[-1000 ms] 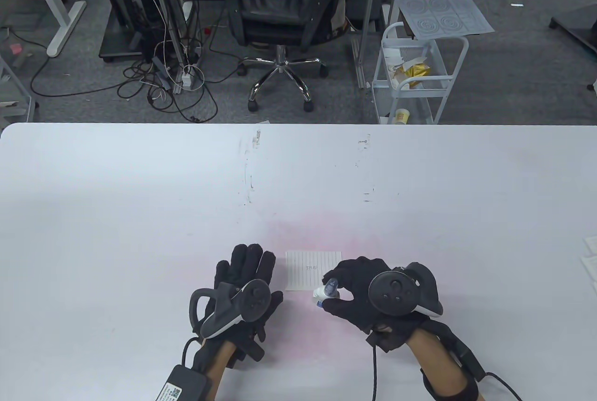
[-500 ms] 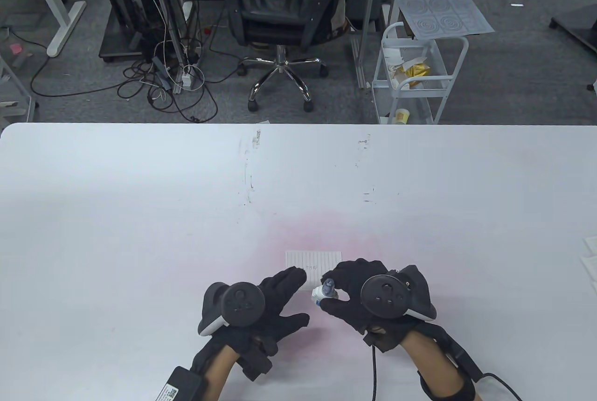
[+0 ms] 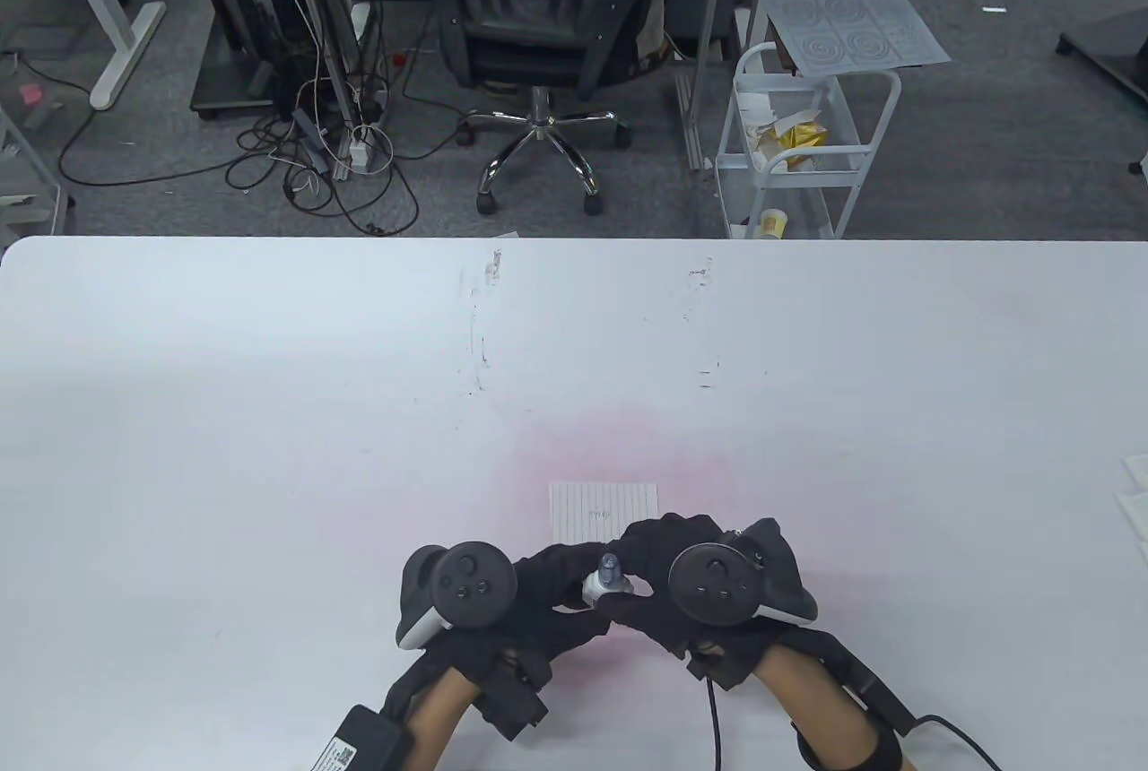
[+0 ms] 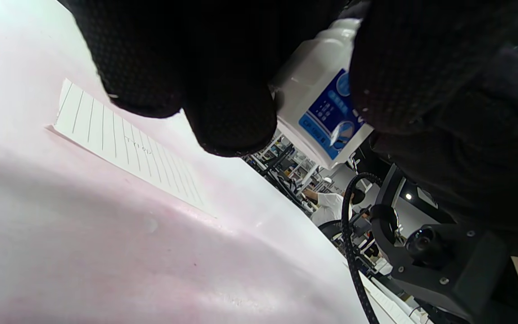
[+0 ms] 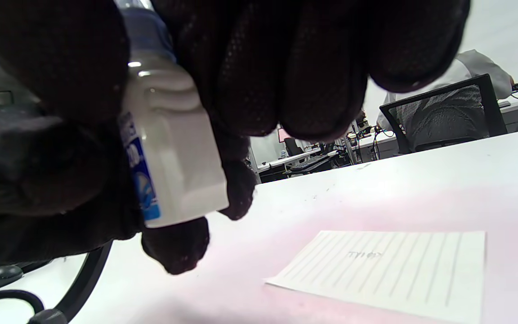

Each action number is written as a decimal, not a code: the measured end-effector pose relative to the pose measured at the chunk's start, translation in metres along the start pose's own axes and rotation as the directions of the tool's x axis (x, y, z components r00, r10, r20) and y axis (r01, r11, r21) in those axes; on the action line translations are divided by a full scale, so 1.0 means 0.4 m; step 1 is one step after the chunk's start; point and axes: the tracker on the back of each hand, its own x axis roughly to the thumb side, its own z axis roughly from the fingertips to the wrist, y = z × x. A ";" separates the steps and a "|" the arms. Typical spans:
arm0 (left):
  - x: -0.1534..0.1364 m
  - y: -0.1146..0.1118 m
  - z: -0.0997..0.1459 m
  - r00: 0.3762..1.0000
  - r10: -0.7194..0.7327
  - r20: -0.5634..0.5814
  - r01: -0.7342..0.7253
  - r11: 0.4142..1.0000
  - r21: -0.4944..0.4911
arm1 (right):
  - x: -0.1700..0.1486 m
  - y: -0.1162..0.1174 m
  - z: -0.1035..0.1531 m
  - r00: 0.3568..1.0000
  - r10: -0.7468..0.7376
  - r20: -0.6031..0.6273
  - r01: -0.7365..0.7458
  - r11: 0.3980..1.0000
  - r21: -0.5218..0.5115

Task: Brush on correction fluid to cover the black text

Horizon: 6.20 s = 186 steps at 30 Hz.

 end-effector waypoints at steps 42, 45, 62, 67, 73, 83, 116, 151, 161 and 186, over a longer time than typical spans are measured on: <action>0.010 -0.024 -0.006 0.997 -0.069 -0.033 0.068 0.998 -0.011 | 0.055 -0.018 0.021 0.997 -0.068 0.019 0.071 0.983 -0.167; 0.012 -0.024 -0.006 0.996 -0.087 -0.031 0.087 0.996 -0.018 | 0.043 -0.020 0.016 0.994 -0.111 0.007 0.111 0.990 -0.088; 0.025 -0.023 -0.003 0.990 -0.137 -0.035 0.137 0.991 0.009 | 0.059 -0.015 0.031 0.991 -0.127 -0.046 0.112 0.964 -0.241; 0.021 -0.022 -0.004 0.991 -0.127 -0.034 0.127 0.992 0.002 | 0.058 -0.019 0.027 0.988 -0.153 0.035 0.157 0.971 -0.179; 0.020 -0.017 -0.004 0.993 -0.115 -0.035 0.115 0.993 0.014 | 0.050 -0.020 0.028 0.992 -0.123 0.004 0.122 0.978 -0.169; 0.027 -0.023 -0.003 0.982 -0.186 -0.039 0.186 0.982 0.011 | 0.060 0.000 0.032 0.993 -0.092 -0.071 0.072 0.966 -0.248; 0.019 -0.026 -0.004 0.955 -0.287 -0.069 0.284 0.958 -0.050 | 0.072 -0.036 0.042 0.995 -0.079 -0.058 0.066 0.978 -0.198; -0.012 0.036 0.010 0.932 -0.322 -0.169 0.325 0.946 -0.013 | 0.018 -0.080 0.065 0.973 -0.229 -0.017 0.202 0.887 -0.415; -0.125 0.177 0.078 0.888 -0.219 -0.404 0.311 0.934 0.177 | -0.064 -0.085 0.070 0.928 -0.364 -0.078 0.285 0.829 -0.481; -0.290 0.262 0.181 0.589 -0.228 -0.775 0.501 0.856 0.129 | -0.079 -0.079 0.066 0.923 -0.370 -0.106 0.280 0.835 -0.474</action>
